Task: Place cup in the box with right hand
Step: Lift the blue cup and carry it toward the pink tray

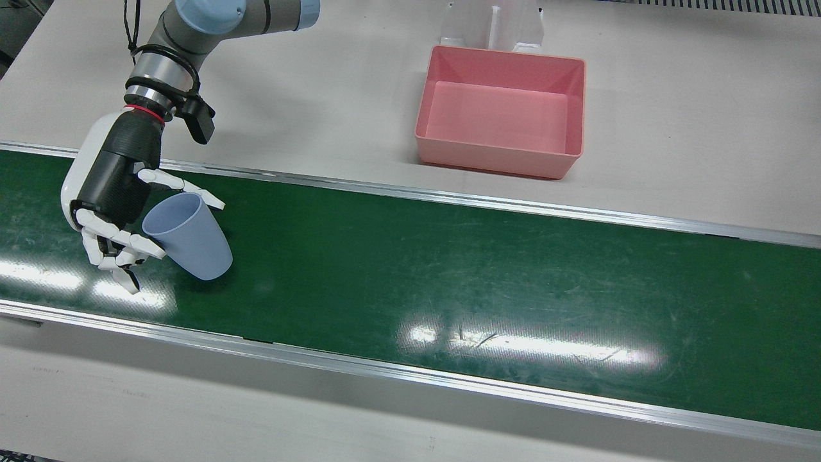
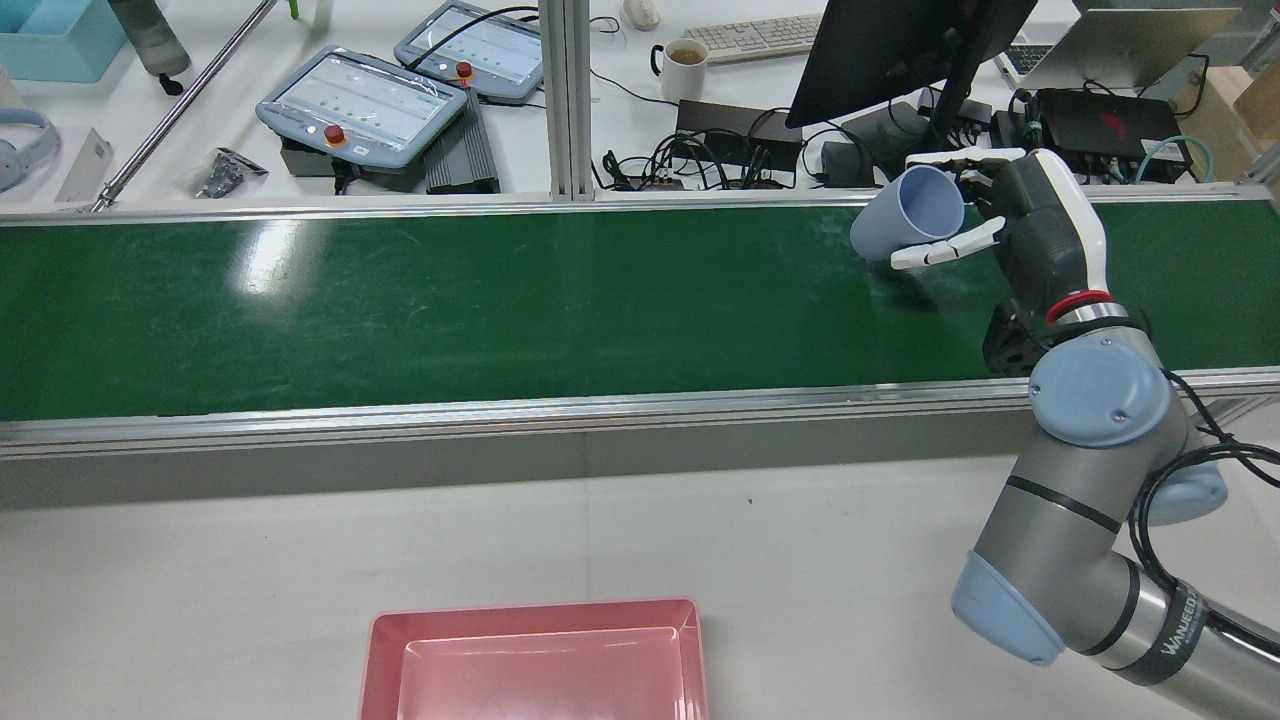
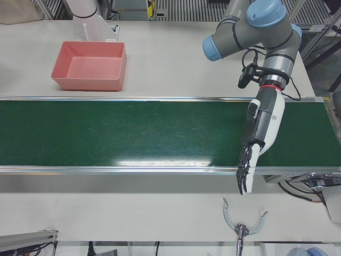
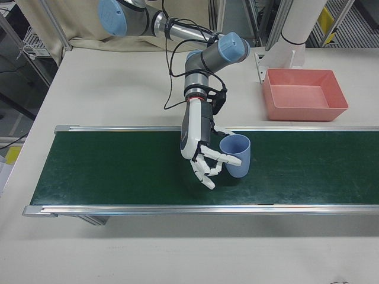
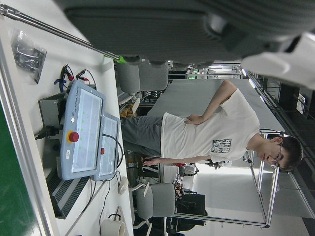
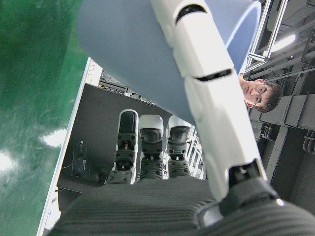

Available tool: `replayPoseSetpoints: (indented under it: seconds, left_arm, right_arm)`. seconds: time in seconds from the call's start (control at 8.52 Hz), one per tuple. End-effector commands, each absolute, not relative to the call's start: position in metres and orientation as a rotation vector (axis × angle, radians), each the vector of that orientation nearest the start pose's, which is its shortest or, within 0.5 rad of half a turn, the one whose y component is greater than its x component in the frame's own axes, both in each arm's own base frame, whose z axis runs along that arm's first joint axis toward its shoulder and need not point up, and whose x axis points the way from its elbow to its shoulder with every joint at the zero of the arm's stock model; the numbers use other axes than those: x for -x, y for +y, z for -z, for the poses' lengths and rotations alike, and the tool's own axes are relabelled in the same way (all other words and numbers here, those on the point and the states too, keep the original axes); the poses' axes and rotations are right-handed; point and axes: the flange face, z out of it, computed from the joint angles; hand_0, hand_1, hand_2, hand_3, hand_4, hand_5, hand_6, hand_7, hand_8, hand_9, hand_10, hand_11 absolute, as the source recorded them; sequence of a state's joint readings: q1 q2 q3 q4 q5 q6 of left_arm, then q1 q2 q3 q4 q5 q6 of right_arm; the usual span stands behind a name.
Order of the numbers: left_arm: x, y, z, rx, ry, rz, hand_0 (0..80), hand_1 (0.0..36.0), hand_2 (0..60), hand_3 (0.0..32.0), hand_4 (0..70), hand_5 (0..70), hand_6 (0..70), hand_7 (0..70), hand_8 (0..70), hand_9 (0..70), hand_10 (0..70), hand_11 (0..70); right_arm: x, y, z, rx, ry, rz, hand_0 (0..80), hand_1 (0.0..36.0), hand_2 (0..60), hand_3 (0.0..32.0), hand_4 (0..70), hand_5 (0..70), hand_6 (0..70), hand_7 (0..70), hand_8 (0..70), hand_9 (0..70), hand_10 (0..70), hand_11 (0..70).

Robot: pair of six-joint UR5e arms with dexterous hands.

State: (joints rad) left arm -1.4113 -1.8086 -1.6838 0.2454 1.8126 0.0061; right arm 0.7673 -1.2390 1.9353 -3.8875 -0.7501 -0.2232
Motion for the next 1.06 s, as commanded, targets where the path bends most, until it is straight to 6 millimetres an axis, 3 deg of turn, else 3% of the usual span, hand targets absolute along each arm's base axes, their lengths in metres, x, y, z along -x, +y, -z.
replayPoseSetpoints:
  seconds: [0.0,0.23,0.35,0.59,0.94]
  left_arm:
    - [0.017,-0.585,-0.530,0.394,2.102,1.888,0.0,0.0,0.0,0.0,0.0,0.0,0.0,0.0,0.0,0.0,0.0,0.0]
    - [0.017,-0.585,-0.530,0.395,2.103,1.885,0.0,0.0,0.0,0.0,0.0,0.0,0.0,0.0,0.0,0.0,0.0,0.0]
    - [0.017,-0.585,-0.530,0.395,2.103,1.885,0.0,0.0,0.0,0.0,0.0,0.0,0.0,0.0,0.0,0.0,0.0,0.0]
    - [0.017,-0.585,-0.530,0.395,2.103,1.885,0.0,0.0,0.0,0.0,0.0,0.0,0.0,0.0,0.0,0.0,0.0,0.0]
    - [0.017,-0.585,-0.531,0.395,2.101,1.887,0.0,0.0,0.0,0.0,0.0,0.0,0.0,0.0,0.0,0.0,0.0,0.0]
  right_arm:
    - [0.199,-0.487,-0.394,0.327,2.300,2.343,80.0,36.0,60.0,0.0,70.0,19.5,39.4,70.0,45.4,69.2,24.0,39.0]
    - [0.185,-0.474,-0.364,0.285,2.333,2.269,80.0,36.0,60.0,0.0,68.2,19.6,39.1,70.0,43.9,67.2,23.4,38.2]
    - [0.172,-0.461,-0.336,0.277,2.392,2.199,80.0,36.0,60.0,0.0,62.1,19.6,39.1,70.0,43.5,66.6,23.4,38.3]
    - [0.161,-0.437,-0.290,0.155,2.646,2.089,80.0,36.0,60.0,0.0,69.2,19.5,39.2,70.0,43.4,66.4,24.0,39.1]
    - [0.154,-0.406,-0.252,0.036,2.904,1.925,80.0,36.0,60.0,0.0,70.0,19.7,39.7,70.0,44.3,67.5,27.4,43.4]
